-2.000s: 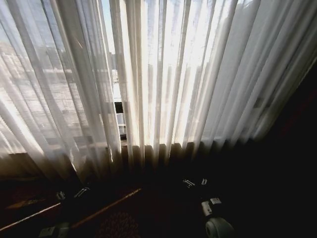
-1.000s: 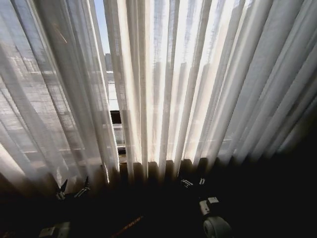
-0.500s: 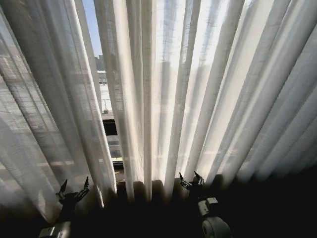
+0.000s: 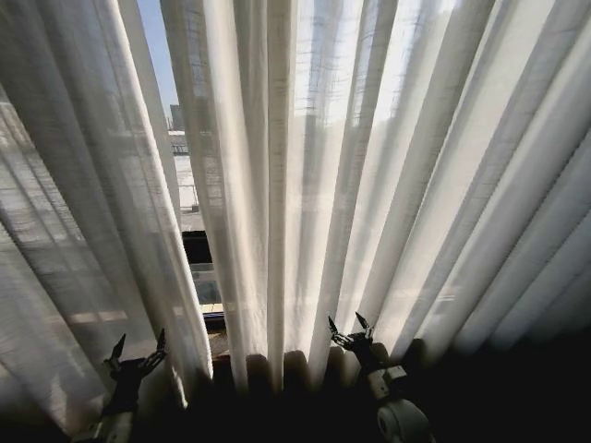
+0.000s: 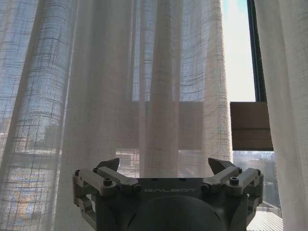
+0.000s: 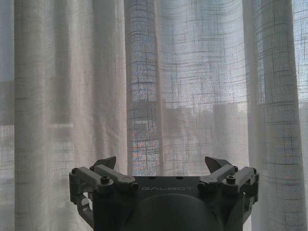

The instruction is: Open the curtains by pulling them apart, changing their state from closed to fully open.

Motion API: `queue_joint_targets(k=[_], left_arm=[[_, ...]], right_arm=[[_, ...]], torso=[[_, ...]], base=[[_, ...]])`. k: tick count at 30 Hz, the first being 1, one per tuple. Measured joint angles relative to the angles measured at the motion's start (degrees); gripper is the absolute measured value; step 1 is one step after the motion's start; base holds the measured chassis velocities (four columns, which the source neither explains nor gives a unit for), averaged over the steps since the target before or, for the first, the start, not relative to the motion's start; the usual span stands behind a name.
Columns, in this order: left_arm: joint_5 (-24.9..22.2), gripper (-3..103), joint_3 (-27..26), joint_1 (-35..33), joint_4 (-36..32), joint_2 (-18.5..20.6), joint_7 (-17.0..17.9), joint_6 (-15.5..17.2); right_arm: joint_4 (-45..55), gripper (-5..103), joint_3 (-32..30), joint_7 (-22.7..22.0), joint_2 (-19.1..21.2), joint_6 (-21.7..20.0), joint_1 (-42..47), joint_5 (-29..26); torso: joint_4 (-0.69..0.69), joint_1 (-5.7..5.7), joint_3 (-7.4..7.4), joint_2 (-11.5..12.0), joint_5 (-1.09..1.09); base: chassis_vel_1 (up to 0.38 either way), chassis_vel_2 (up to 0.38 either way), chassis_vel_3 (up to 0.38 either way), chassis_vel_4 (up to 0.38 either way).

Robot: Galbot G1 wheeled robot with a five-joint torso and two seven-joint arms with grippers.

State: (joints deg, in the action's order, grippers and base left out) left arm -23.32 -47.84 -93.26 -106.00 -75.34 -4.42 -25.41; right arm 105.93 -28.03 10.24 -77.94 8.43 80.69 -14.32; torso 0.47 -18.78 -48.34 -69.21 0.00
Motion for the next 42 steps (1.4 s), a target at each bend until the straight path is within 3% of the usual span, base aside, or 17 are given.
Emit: queue_joint_targets(k=[7,12,18,24,26,28,30,33,36,39,42], left_arm=[[0.0,100,0.0,0.0,0.0,0.0,0.0,0.0],[0.0,100,0.0,0.0,0.0,0.0,0.0,0.0],[0.0,100,0.0,0.0,0.0,0.0,0.0,0.0],[0.0,100,0.0,0.0,0.0,0.0,0.0,0.0],[0.0,100,0.0,0.0,0.0,0.0,0.0,0.0],[0.0,100,0.0,0.0,0.0,0.0,0.0,0.0],[0.0,100,0.0,0.0,0.0,0.0,0.0,0.0],[0.0,100,0.0,0.0,0.0,0.0,0.0,0.0],[0.0,100,0.0,0.0,0.0,0.0,0.0,0.0],[0.0,100,0.0,0.0,0.0,0.0,0.0,0.0],[0.0,100,0.0,0.0,0.0,0.0,0.0,0.0]], right_arm=[[-1.7,100,4.0,-0.8,0.9,-0.4,-2.1,0.2],[-7.1,100,6.5,-3.7,0.4,-0.6,-7.1,0.2],[-16.6,100,7.1,-10.9,-1.8,-1.0,-16.9,0.6],[-20.2,103,7.3,-12.7,-2.9,-0.8,-19.9,1.6],[-20.9,99,7.4,-13.1,-3.1,-0.4,-20.2,2.0],[-22.1,84,7.5,-13.4,-3.3,0.8,-20.4,2.8],[-22.2,84,7.4,-13.4,-3.3,0.9,-20.3,2.9],[-22.1,66,7.4,-13.2,-3.3,1.3,-19.9,3.0],[-22.1,61,7.4,-13.1,-3.2,1.5,-19.8,3.1],[-22.6,44,7.3,-12.9,-3.2,1.9,-19.7,3.3],[-22.8,39,7.3,-12.7,-3.2,2.0,-19.7,3.4]], torso=[[0.0,-0.13,-0.05,0.1,-0.02],[0.0,-0.11,-0.04,0.1,-0.03],[-0.01,-0.1,-0.03,0.1,0.0],[-0.01,-0.1,-0.04,0.1,-0.02],[-0.01,-0.1,-0.03,0.1,-0.02],[-0.01,-0.1,-0.03,0.1,-0.01],[0.0,-0.1,-0.03,0.1,-0.01],[0.0,-0.1,-0.03,0.1,-0.01],[-0.01,-0.1,-0.03,0.1,-0.02],[0.0,-0.1,-0.03,0.1,-0.01],[0.0,-0.1,-0.03,0.1,-0.01]], base=[[0.0,0.0,0.0,0.0],[0.0,0.0,0.0,0.0],[0.0,0.0,0.0,0.0],[0.0,0.0,0.0,0.0],[0.0,0.0,0.0,0.0],[0.0,0.0,0.0,0.0],[0.0,0.0,0.0,0.0],[0.0,0.0,0.0,0.0],[0.0,0.0,0.0,0.0],[0.0,0.0,0.0,0.0],[0.0,0.0,0.0,0.0]])
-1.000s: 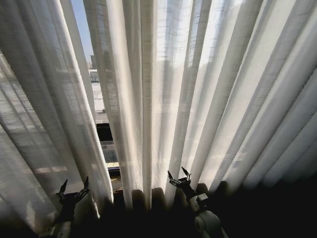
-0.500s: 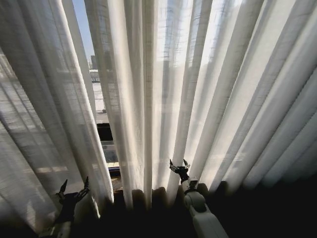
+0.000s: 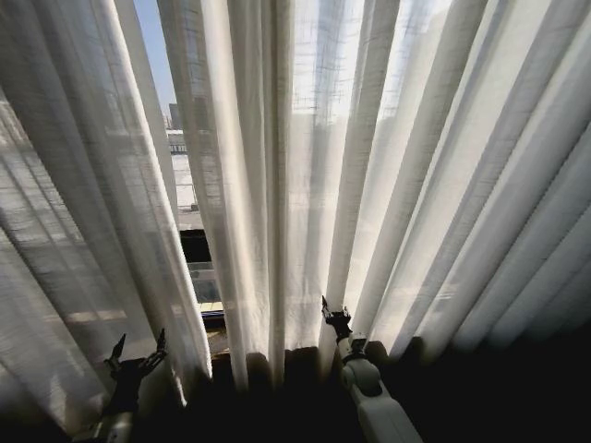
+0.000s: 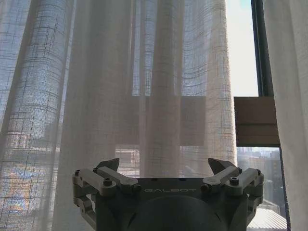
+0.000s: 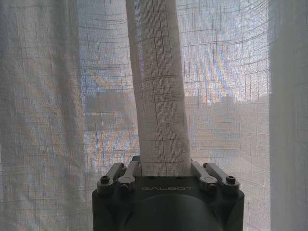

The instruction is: Open the curtains by pulling them apart, changing their state from closed to fully open.

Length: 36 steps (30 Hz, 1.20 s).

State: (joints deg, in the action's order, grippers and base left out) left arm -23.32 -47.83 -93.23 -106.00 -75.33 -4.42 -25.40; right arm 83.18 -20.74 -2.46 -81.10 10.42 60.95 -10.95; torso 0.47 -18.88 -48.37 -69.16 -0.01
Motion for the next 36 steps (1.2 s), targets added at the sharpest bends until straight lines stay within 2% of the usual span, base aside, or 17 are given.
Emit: queue_joint_targets(k=[2,3,6,7,8,10,18,30,36], left_arm=[[0.0,100,0.0,0.0,0.0,0.0,0.0,0.0],[0.0,100,0.0,0.0,0.0,0.0,0.0,0.0],[0.0,100,0.0,0.0,0.0,0.0,0.0,0.0],[0.0,100,0.0,0.0,0.0,0.0,0.0,0.0],[0.0,100,0.0,0.0,0.0,0.0,0.0,0.0],[0.0,100,0.0,0.0,0.0,0.0,0.0,0.0],[0.0,100,0.0,0.0,0.0,0.0,0.0,0.0],[0.0,100,0.0,0.0,0.0,0.0,0.0,0.0],[0.0,100,0.0,0.0,0.0,0.0,0.0,0.0]], right_arm=[[0.0,28,0.0,0.1,-0.1,0.1,0.0,0.0],[0.0,28,0.0,0.1,-0.1,0.1,0.0,0.0],[0.3,12,0.2,0.4,-0.2,0.1,0.0,-0.4],[0.4,12,0.3,0.4,-0.3,0.1,0.1,-0.7],[0.4,6,0.3,0.4,-0.3,0.1,0.1,-0.9],[0.5,2,0.4,0.5,-0.3,0.1,0.2,-1.0],[0.5,0,0.2,3.5,-0.3,0.9,0.4,-2.9],[-0.2,0,-0.3,5.4,-0.4,0.9,0.2,-3.9],[-1.0,0,-0.3,6.0,-0.4,0.9,-0.2,-3.9]], torso=[[0.0,0.0,0.0,0.0,0.0],[0.0,0.0,0.0,0.0,0.0],[0.0,0.0,0.0,0.0,-0.01],[0.0,0.0,0.0,0.0,0.0],[0.0,0.0,0.0,0.0,0.0],[0.0,0.0,0.0,0.0,0.0],[0.0,0.01,0.0,0.0,0.0],[0.0,0.01,0.0,0.0,-0.01],[-0.01,0.0,0.0,0.0,-0.01]], base=[[0.0,0.0,0.0,0.0],[0.0,0.0,0.0,0.0],[0.0,0.0,0.0,0.0],[0.0,0.0,0.0,0.0],[0.0,0.0,0.0,0.0],[0.0,0.0,0.0,0.0],[0.0,0.0,0.0,0.0],[-0.006,-0.006,0.004,0.007],[-0.125,-0.141,0.164,0.131]])
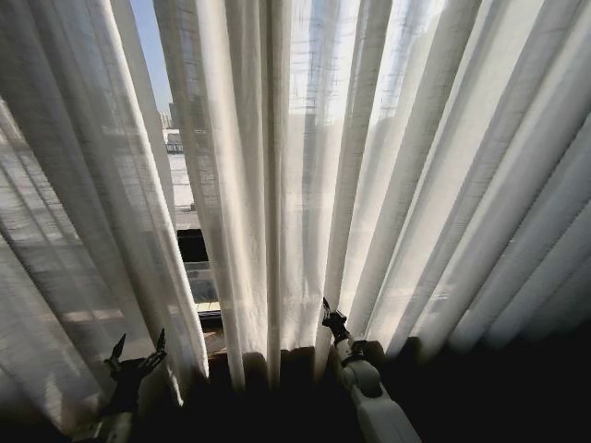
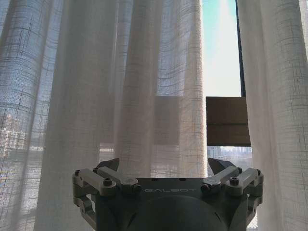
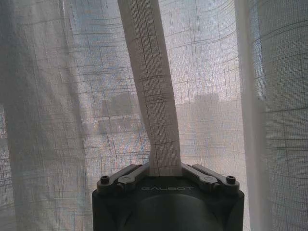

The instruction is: Open the curtains by pulling them apart, changing their state from closed to fully open.

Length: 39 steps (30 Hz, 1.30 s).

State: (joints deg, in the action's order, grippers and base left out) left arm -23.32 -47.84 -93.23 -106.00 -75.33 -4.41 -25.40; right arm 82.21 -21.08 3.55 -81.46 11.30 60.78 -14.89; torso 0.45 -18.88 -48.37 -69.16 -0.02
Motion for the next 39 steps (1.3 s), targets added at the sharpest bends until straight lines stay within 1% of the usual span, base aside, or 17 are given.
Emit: queue_joint_targets(k=[4,11,21,26,29,39], left_arm=[[0.0,100,0.0,0.0,0.0,0.0,0.0,0.0],[0.0,100,0.0,0.0,0.0,0.0,0.0,0.0],[0.0,100,0.0,0.0,0.0,0.0,0.0,0.0],[0.0,100,0.0,0.0,0.0,0.0,0.0,0.0],[0.0,100,0.0,0.0,0.0,0.0,0.0,0.0],[0.0,100,0.0,0.0,0.0,0.0,0.0,0.0]], right_arm=[[-0.2,0,0.1,0.2,-0.1,0.0,-0.1,-0.1],[-0.4,0,0.3,0.9,-0.2,0.0,-0.3,-0.1],[-0.7,0,0.1,2.4,-0.1,0.0,-0.2,-0.1],[-1.0,0,0.2,2.7,-0.2,-0.1,-0.6,-0.2],[-1.2,0,0.2,2.8,-0.2,-0.1,-0.7,-0.2],[-1.4,0,0.1,3.5,-0.3,-0.1,-0.7,-0.3]], torso=[[0.02,0.0,0.0,0.0,0.01],[0.0,0.01,0.0,0.0,0.01],[0.01,0.0,0.0,0.0,0.02],[0.0,0.01,0.0,0.0,-0.01],[0.01,0.01,0.0,0.0,0.02],[0.01,0.0,0.0,0.0,0.01]], base=[[-0.213,-0.277,0.24,0.21],[-0.27,-0.285,0.294,0.304],[-0.357,-0.342,0.347,0.352],[-0.379,-0.361,0.368,0.361],[-0.339,-0.339,0.325,0.351],[-0.355,-0.343,0.351,0.347]])
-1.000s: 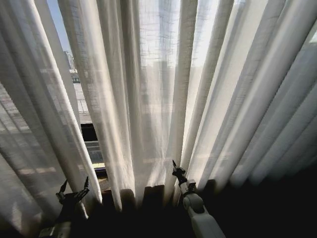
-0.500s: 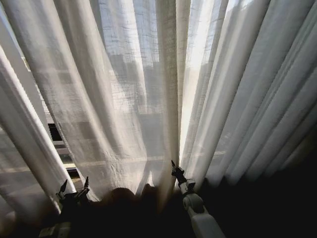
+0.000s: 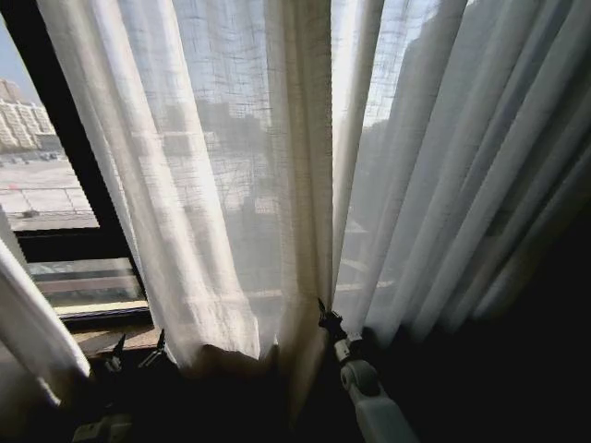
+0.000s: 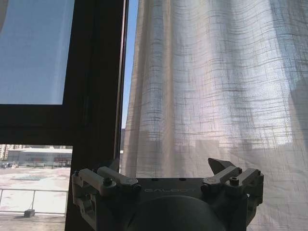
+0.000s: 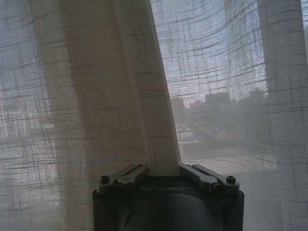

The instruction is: Open the curtains by pulling them apart, changing their state from closed to fully open.

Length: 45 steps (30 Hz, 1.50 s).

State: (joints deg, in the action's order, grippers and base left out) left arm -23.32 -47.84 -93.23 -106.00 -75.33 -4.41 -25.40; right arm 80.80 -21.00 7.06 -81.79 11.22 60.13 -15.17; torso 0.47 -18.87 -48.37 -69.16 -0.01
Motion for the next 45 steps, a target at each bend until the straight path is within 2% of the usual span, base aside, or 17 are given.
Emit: queue_joint_targets(k=[45], left_arm=[[0.0,100,0.0,0.0,0.0,0.0,0.0,0.0]], right_arm=[[0.1,0,-0.5,1.9,0.0,0.7,0.2,-0.2]], torso=[[-0.01,0.0,0.0,0.0,-0.01]], base=[[-0.352,-0.353,0.35,0.359]])
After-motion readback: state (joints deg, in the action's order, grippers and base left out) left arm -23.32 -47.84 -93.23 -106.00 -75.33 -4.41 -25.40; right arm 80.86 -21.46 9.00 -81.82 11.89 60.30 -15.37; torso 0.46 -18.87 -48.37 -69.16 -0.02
